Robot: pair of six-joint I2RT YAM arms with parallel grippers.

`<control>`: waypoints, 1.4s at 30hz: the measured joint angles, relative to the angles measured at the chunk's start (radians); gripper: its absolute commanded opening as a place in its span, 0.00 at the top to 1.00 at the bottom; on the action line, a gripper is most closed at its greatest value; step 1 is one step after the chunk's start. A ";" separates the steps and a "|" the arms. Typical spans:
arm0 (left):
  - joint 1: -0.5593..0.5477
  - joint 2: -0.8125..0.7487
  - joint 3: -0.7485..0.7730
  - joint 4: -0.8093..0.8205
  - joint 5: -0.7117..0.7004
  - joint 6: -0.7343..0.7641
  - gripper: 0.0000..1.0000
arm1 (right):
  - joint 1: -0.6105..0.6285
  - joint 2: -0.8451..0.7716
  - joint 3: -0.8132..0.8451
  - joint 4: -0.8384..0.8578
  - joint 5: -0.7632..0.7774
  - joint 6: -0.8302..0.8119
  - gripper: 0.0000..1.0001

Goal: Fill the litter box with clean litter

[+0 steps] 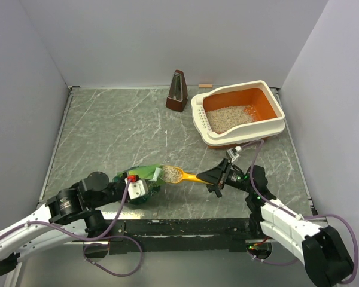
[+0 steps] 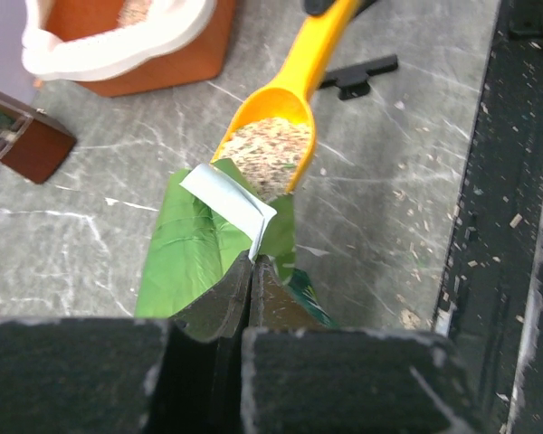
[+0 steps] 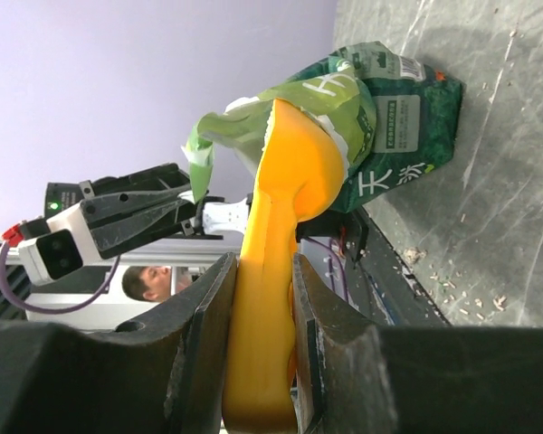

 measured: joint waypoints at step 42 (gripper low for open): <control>0.000 -0.083 0.026 0.145 -0.421 0.045 0.99 | 0.000 -0.371 0.212 -0.469 0.126 0.139 1.00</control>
